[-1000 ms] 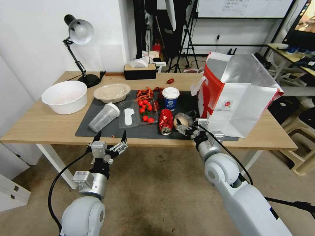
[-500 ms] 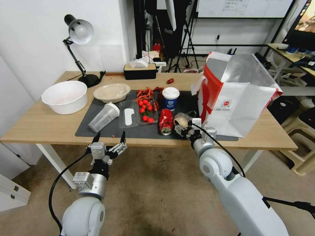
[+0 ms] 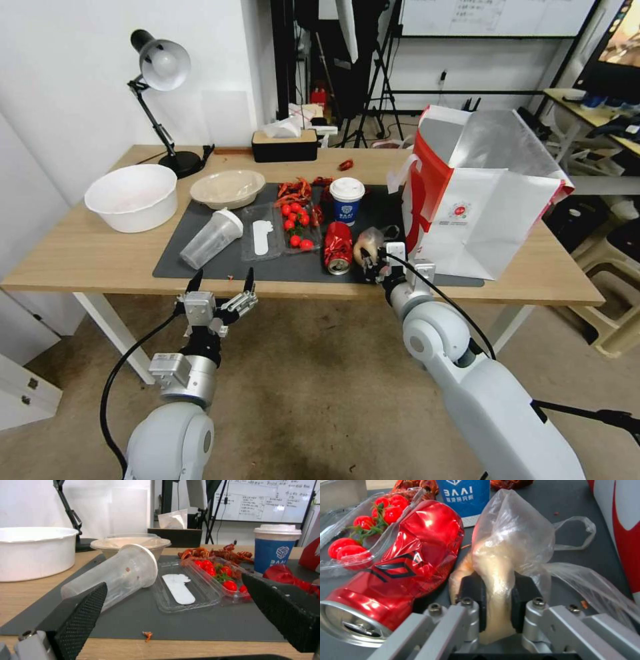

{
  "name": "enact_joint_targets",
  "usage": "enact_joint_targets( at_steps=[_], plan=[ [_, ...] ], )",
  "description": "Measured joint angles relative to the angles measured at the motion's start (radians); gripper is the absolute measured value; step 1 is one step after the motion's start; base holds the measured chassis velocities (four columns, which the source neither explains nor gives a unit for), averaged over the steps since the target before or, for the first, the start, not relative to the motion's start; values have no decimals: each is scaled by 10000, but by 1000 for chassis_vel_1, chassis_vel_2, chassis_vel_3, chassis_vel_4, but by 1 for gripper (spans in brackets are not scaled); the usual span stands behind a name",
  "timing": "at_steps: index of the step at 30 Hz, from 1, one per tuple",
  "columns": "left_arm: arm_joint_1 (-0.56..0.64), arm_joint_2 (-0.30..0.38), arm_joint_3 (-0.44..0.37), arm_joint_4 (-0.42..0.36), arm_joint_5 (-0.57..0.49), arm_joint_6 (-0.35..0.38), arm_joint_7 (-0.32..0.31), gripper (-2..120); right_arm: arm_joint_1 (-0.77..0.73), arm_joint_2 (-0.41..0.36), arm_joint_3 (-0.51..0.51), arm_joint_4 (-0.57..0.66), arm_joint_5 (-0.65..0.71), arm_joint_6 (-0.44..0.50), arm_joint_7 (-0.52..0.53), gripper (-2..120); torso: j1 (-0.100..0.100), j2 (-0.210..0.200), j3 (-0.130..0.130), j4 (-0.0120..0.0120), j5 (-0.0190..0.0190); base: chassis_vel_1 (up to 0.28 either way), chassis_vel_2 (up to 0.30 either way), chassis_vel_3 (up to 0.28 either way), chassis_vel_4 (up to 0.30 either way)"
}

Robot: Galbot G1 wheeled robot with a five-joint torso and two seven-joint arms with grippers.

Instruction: Pick up the trash from the table and place it into the takeout bag.

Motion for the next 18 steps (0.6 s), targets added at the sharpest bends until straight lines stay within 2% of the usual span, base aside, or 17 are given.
enact_joint_targets(
  at_steps=[2, 9, 12, 14, 16, 18],
  plan=[
    [3, 0, 7, -1, 3, -9, -2, 100, -82, -47, 97, 203, 67, 35, 0, 4, 0, 0, 1, 0, 1, 0, 0, 0, 0],
    [16, -2, 6, -7, 5, -46, -6, 100, -277, -239, 498, 863, 371, 556, -296, 4, 0, 0, 0, 0, 0, 0, 0, 0, 0],
    [25, -13, 27, -12, 22, -68, -8, 100, -458, -483, 1028, 1498, 865, 1519, -1368, 4, 0, 0, 0, 0, 1, 0, 0, 0, 0],
    [26, -15, 33, -12, 27, -69, -8, 100, -479, -529, 1118, 1580, 932, 1703, -1593, 4, 0, 0, 0, -1, 1, 0, 0, 0, 0],
    [25, -40, 69, -18, 58, -70, -8, 100, -514, -794, 1626, 2055, 1499, 2614, -2639, 4, 0, 0, 0, 0, 1, 0, 0, 0, 0],
    [26, -51, 79, -21, 75, -71, -8, 100, -482, -873, 1822, 2189, 1696, 2818, -2870, 4, 0, 0, 0, -1, 2, 0, 0, 0, 0]
  ],
)
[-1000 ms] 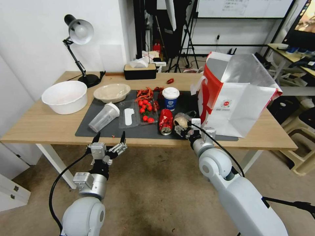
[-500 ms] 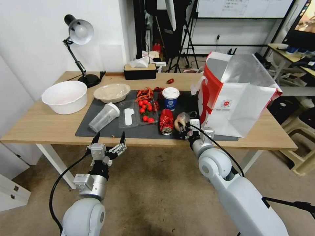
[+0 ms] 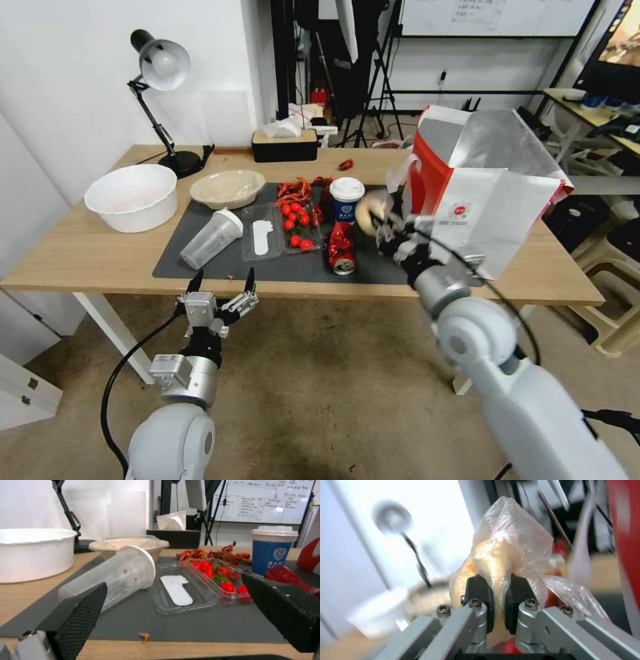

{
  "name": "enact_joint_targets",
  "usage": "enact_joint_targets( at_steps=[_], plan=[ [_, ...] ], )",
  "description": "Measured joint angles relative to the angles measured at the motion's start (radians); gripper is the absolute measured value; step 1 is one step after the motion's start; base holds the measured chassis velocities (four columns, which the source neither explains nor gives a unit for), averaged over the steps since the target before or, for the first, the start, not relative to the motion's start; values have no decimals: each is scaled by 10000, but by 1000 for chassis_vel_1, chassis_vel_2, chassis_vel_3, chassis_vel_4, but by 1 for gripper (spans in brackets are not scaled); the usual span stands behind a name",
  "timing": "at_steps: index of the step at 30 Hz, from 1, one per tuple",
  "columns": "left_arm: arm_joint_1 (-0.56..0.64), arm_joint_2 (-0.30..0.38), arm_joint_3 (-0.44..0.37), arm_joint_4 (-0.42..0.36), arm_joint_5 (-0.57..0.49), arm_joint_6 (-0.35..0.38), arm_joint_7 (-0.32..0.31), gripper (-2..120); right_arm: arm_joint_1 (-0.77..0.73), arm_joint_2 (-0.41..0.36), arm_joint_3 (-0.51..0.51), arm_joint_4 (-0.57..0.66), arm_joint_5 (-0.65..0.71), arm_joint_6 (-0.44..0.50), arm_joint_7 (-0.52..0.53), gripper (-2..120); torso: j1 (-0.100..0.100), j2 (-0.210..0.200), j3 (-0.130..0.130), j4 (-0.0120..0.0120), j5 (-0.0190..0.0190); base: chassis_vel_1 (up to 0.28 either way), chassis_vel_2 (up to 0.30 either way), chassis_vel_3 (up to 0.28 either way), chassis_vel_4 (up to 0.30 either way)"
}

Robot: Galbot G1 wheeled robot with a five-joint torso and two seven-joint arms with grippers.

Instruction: Pick up the trash from the table and place it into the takeout bag.

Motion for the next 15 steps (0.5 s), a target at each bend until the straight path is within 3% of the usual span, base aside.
enact_joint_targets(
  at_steps=[4, 7, 11, 13, 15],
  plan=[
    [40, -26, 40, -13, 78, -15, 0, 100, 435, -280, 912, 434, 718, 448, -313, 4, 0, 0, 0, 1, 0, 0, 0, 0, 0],
    [83, -42, 57, -22, 135, -57, 4, 100, 1106, -552, 1586, 594, 1275, 508, 115, 4, 0, 0, 0, -1, 1, 0, 0, 0, 0],
    [120, -68, 61, -26, 186, -113, 8, 100, 2176, -947, 2041, 469, 1699, 318, 1371, 4, 0, 0, 0, 3, -3, 0, 0, 0, 0],
    [145, -105, 78, -26, 225, -180, 11, 100, 2817, -1238, 2200, 111, 1546, -528, 2722, 4, 0, 0, 0, 2, -1, 0, 0, 0, 0],
    [155, -116, 84, -26, 239, -203, 11, 100, 2950, -1308, 2221, -2, 1495, -826, 3090, 4, 1, 0, 1, 1, 1, 0, 0, 0, 0]
  ],
)
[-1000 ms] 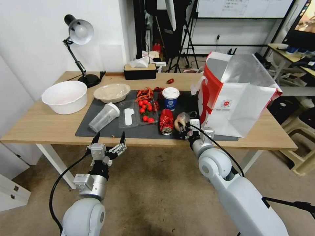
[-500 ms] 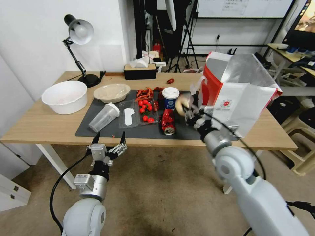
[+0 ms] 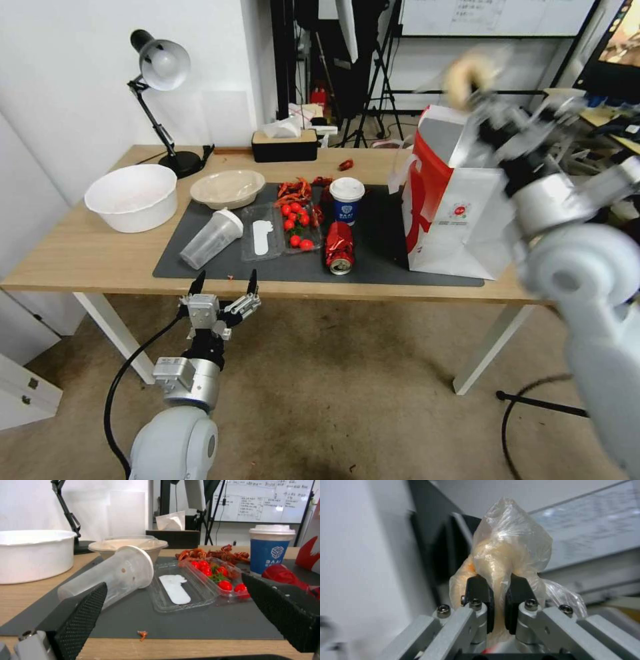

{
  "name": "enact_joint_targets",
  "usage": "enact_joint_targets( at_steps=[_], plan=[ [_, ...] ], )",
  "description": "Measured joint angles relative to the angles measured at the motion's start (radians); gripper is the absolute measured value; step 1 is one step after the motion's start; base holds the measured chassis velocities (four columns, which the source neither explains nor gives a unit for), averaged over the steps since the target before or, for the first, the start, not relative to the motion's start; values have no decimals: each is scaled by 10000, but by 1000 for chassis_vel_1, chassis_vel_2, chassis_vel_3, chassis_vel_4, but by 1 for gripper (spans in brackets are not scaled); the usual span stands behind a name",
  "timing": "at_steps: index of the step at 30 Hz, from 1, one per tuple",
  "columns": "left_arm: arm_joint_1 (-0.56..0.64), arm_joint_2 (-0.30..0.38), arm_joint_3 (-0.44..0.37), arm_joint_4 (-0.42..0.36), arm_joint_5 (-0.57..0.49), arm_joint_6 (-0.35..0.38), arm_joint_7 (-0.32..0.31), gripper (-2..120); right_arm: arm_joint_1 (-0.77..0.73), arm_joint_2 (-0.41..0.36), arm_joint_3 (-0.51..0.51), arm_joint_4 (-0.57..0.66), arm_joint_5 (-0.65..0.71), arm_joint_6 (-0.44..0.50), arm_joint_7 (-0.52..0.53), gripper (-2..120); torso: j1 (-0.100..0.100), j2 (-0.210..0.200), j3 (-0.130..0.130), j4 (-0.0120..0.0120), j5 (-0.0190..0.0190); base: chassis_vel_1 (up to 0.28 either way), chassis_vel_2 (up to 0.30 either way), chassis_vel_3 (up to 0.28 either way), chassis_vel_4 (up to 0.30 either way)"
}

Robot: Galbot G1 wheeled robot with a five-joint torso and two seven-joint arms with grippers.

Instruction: Pick up the trash from the table and place it into the takeout bag.

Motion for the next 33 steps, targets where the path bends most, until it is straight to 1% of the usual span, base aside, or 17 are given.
enact_joint_targets(
  at_steps=[3, 4, 7, 8, 11, 12, 15, 16, 21, 22, 23, 26, 27, 29, 30, 31, 33],
  plan=[
    [36, -35, 21, 35, 60, -84, 3, 100, 250, -111, 35, -264, -26, -1446, 1140, 4, 0, 0, 0, -1, 0, 0, 0, 0, 0],
    [36, -35, 21, 35, 60, -84, 3, 100, 250, -111, 35, -264, -26, -1446, 1140, 4, 0, 0, 0, -1, 0, 0, 0, 0, 0],
    [64, -51, 22, 44, 91, -137, 4, 100, 261, 5, -101, -361, 12, -2349, 1631, 7, 0, 0, 0, 0, -1, 0, 0, 0, 0],
    [64, -51, 22, 44, 91, -137, 4, 100, 261, 5, -101, -361, 12, -2349, 1631, 7, 0, 0, 0, 0, -1, 0, 0, 0, 0],
    [104, -41, -18, 44, 97, -191, 3, 100, 396, 107, -239, -469, 300, -3270, 2100, 21, -1, 0, -1, 0, -3, 0, 0, 0, 0],
    [104, -41, -18, 44, 97, -191, 3, 100, 396, 107, -239, -469, 300, -3270, 2100, 21, -1, 0, -1, 0, -3, 0, 0, 0, 0],
    [123, -28, -47, 52, 97, -228, -6, 100, 599, 122, -312, -599, 740, -3809, 2542, 36, 0, 0, 0, 1, -3, 0, 0, 0, 0],
    [123, -28, -47, 52, 97, -228, -6, 100, 599, 122, -312, -599, 740, -3809, 2542, 36, 0, 0, 0, 1, -3, 0, 0, 0, 0],
    [104, -24, -50, 96, 97, -247, -15, 100, 661, 115, -320, -649, 953, -4121, 2757, 54, 0, 0, -1, 0, -3, 0, 0, 0, 0],
    [65, -25, -45, 131, 97, -247, -18, 100, 661, 88, -319, -651, 988, -4140, 2779, 63, 0, 0, -1, 0, -3, 0, 0, 0, 0],
    [65, -25, -45, 131, 97, -247, -18, 100, 661, 88, -319, -651, 988, -4140, 2779, 63, 0, 0, -1, 0, -3, 0, 0, 0, 0],
    [23, -28, -16, 177, 97, -247, -20, 100, 672, 48, -308, -597, 1075, -3761, 2617, 75, 0, 0, -1, 0, -2, 0, 0, 0, 0],
    [23, -28, -16, 177, 97, -247, -20, 100, 672, 48, -308, -597, 1075, -3761, 2617, 75, 0, 0, -1, 0, -2, 0, 0, 0, 0],
    [-1, -27, -5, 192, 96, -245, -21, 100, 630, 15, -266, -459, 1140, -2897, 2060, 84, -1, 0, -1, 1, -3, 0, 0, 0, 0],
    [-15, -14, -4, 194, 95, -239, -23, 100, 500, -15, -216, -336, 1121, -2072, 1440, 91, -1, 0, -1, 1, -5, 0, 0, 0, 0],
    [-15, -14, -4, 194, 95, -239, -23, 100, 500, -15, -216, -336, 1121, -2072, 1440, 91, -1, 0, -1, 1, -5, 0, 0, 0, 0],
    [-33, 11, -7, 195, 86, -232, -24, 100, 119, -55, -149, -67, 979, -1020, 560, 97, -2, 0, -1, 0, -4, 0, 0, 0, 0]
  ],
)
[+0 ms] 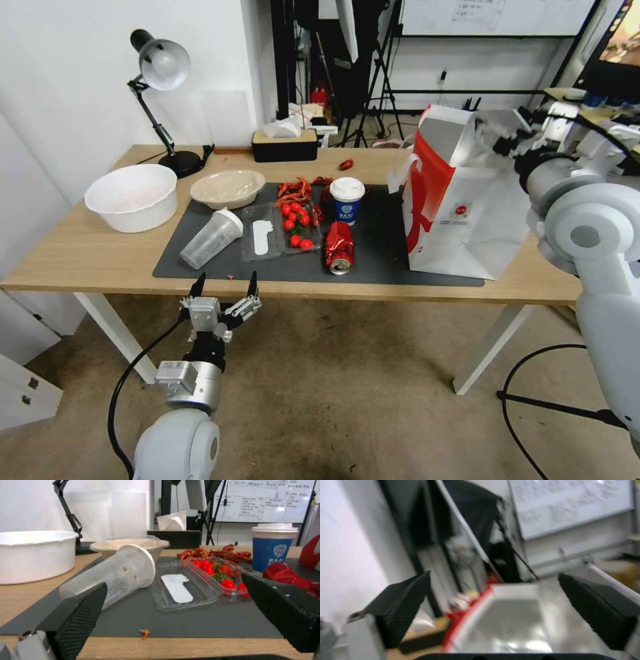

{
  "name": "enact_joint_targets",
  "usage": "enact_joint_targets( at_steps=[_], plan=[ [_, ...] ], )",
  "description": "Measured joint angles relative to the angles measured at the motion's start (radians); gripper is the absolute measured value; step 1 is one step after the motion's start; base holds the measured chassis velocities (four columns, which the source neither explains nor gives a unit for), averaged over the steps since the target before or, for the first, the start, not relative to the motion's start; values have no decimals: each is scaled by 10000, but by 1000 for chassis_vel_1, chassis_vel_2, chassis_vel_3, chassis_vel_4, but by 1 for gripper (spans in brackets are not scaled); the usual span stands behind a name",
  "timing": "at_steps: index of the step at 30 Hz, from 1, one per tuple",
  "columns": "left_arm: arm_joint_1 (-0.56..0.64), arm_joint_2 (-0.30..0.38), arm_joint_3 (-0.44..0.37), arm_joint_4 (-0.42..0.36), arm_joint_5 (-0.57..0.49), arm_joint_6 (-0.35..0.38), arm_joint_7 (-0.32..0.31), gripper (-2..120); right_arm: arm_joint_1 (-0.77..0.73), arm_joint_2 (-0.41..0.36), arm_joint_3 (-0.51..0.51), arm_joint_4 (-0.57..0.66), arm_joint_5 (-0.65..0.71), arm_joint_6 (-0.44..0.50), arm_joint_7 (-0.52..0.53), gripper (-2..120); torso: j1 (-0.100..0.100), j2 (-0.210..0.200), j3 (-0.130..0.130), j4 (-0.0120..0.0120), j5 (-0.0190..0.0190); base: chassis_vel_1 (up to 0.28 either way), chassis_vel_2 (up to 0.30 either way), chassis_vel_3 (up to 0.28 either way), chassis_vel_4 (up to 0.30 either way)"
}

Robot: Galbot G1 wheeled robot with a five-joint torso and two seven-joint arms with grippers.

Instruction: Pick up the trash from the table and place it into the takeout bag.

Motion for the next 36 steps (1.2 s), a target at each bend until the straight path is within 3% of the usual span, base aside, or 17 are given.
enact_joint_targets(
  at_steps=[4, 6, 8, 11, 21, 27, 31, 36],
  plan=[
    [2, 29, -1, 0, -13, 7, -1, 100, -679, -37, 43, 388, -359, 871, -716, 100, 0, 1, 0, 0, 1, 0, 0, 0, 0],
    [27, 79, 0, -2, -46, -5, -1, 100, -2519, -118, 81, 1351, -1856, 2065, -2154, 100, 0, 1, 0, -4, 2, 0, 0, 0, 0],
    [29, 107, -8, -4, -67, -20, -2, 100, -3119, -82, 36, 1743, -2454, 2313, -2372, 100, -1, 3, -1, -2, 0, 0, 0, 0, 0],
    [32, 160, -14, -6, -78, -67, -2, 100, -4574, 196, -78, 2262, -4179, 2644, -2519, 100, 0, 3, -2, 1, 0, 0, 0, 0, 0],
    [63, 224, -27, -10, -93, -116, 0, 100, -6262, 510, -205, 2477, -5932, 3284, -2633, 100, 0, 3, -1, -3, 0, 0, 0, 0, 0],
    [76, 259, -49, -10, -106, -157, 2, 100, -7370, 886, -278, 2472, -7218, 4057, -2598, 100, 0, 3, -2, -2, 0, 0, 0, 0, 0],
    [106, 287, -56, -5, -112, -217, 4, 100, -8801, 1372, -452, 2039, -8454, 5173, -2128, 100, 0, 3, -1, -1, 0, 0, 0, 0, 0],
    [118, 298, -58, -2, -115, -234, 7, 100, -9507, 1557, -580, 1544, -8972, 5800, -1975, 100, -1, 2, -1, -1, 0, 0, 0, 0, 0]
  ],
)
